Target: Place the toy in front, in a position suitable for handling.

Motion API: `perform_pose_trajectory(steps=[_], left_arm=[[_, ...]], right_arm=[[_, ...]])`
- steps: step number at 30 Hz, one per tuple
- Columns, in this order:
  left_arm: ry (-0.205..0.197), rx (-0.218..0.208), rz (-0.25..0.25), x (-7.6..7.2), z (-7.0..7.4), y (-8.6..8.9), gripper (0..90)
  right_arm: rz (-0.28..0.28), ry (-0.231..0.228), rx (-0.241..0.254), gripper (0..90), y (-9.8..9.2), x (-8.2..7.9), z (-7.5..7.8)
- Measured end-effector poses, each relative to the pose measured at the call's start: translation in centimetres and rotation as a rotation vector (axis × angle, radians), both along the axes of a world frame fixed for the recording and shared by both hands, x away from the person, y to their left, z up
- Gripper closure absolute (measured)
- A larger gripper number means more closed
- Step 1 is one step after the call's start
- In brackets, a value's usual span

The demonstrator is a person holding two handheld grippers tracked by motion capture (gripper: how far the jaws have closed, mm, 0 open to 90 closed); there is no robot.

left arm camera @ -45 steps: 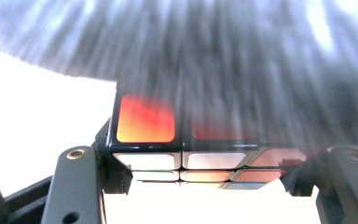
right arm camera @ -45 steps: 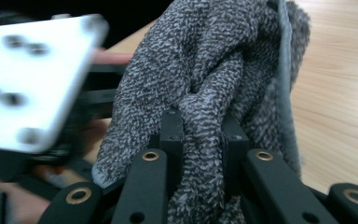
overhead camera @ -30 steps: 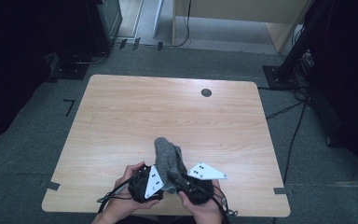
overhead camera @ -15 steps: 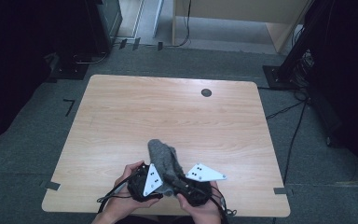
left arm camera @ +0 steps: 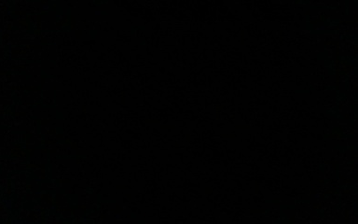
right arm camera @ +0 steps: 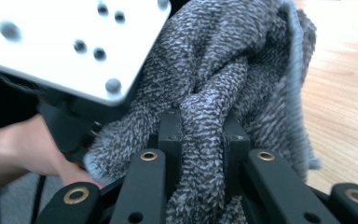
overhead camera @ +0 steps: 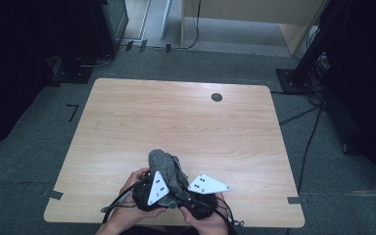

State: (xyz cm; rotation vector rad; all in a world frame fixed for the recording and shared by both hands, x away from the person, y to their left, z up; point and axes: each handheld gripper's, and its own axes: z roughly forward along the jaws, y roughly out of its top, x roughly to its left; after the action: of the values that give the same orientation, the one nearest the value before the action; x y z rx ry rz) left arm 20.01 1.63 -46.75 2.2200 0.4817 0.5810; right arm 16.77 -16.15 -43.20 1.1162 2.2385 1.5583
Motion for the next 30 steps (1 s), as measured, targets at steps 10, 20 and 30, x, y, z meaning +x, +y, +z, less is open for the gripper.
perform_pose_trajectory(steps=[10,20,30], left_arm=[[0.003,0.003,0.001,0.1,-0.2,-0.1,34.2],[-0.01,-0.006,-0.013,-0.3,0.1,-0.1,34.2],[-0.004,-0.003,-0.018,0.0,-0.1,0.1,34.2]], right_arm=[[-0.125,0.005,0.004,76.3,-2.6,0.6,0.4],[-0.082,-0.021,-0.054,76.6,-1.0,0.3,0.6],[-0.102,-0.026,-0.007,75.7,-2.4,0.1,1.4]])
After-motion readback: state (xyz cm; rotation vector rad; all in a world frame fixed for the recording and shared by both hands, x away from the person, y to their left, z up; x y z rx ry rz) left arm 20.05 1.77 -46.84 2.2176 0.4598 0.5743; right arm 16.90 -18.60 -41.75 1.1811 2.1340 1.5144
